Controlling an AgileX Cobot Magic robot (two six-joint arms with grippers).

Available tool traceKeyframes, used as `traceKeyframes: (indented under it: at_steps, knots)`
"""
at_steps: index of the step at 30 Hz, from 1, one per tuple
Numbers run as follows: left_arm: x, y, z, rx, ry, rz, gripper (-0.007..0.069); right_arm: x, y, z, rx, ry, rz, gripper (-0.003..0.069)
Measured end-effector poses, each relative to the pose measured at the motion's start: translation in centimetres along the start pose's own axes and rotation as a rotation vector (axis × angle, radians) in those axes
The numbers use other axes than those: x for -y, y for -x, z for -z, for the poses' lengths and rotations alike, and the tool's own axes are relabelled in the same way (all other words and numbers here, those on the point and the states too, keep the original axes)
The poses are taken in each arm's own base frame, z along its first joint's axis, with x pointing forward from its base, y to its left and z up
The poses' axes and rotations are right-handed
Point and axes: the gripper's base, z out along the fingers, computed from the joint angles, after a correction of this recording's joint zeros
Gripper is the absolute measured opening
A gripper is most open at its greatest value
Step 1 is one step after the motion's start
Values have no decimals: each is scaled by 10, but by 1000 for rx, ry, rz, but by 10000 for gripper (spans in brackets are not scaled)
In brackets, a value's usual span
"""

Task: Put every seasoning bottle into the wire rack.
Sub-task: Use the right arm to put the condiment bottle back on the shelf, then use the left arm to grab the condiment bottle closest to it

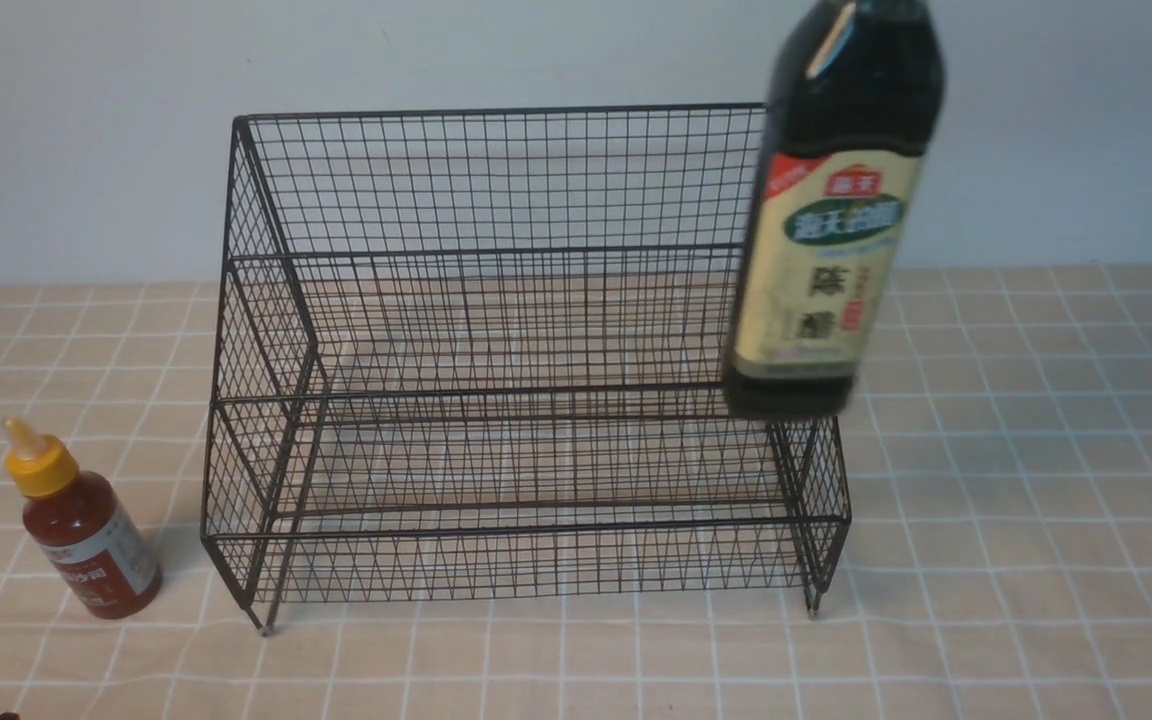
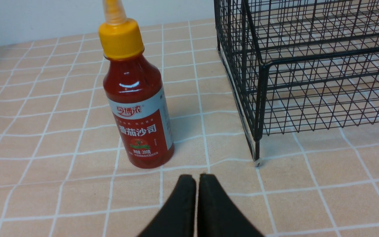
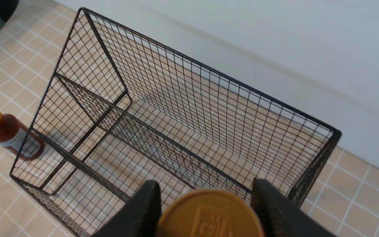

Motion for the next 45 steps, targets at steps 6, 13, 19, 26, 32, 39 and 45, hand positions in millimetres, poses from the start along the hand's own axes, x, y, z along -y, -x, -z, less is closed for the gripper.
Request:
traceKeyframes:
  at_steps: [6,13,19,26,32,39,45]
  knots:
    - [0,0,0,0,0,0,-7,3,4,-21,29,-22,-6,325]
    - [0,0,0,0,0,0,-7,9,-3,-54,-46,-31,-15,325]
    - [0,0,0,0,0,0,-7,15,-23,-92,-242,-19,-28,325]
    - [0,0,0,0,0,0,-7,20,-38,-131,-343,-12,-45,325]
    - [0,0,0,0,0,0,-7,21,-36,-134,-318,-13,-49,325]
    - [0,0,0,0,0,0,-7,18,-31,-119,-295,-17,-94,388]
    - [0,0,0,0,0,0,-7,14,-14,-63,-172,-74,-100,523]
